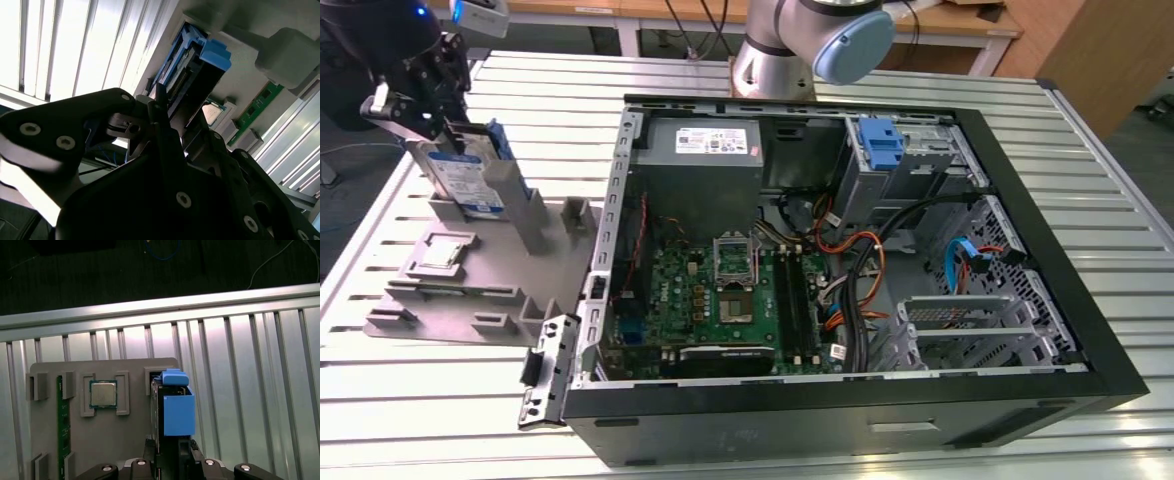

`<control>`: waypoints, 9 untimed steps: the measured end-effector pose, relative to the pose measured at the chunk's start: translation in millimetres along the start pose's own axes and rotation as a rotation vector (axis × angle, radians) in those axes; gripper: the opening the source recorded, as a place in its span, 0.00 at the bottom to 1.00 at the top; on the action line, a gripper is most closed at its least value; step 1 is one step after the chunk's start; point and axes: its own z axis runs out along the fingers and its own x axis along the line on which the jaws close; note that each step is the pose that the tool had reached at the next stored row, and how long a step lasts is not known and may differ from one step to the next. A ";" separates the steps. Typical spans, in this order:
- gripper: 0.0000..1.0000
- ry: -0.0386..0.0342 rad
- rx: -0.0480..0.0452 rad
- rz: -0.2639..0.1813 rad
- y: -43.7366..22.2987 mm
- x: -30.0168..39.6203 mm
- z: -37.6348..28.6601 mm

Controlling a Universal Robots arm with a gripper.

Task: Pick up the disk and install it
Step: 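Pick up the disk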

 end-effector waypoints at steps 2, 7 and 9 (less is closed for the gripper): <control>0.36 0.0000 0.0000 0.000 0.0 0.0 -0.1; 0.36 0.0004 -0.0009 -0.013 0.0 0.0 -0.2; 0.36 0.0015 -0.0031 -0.047 0.0 0.0 0.1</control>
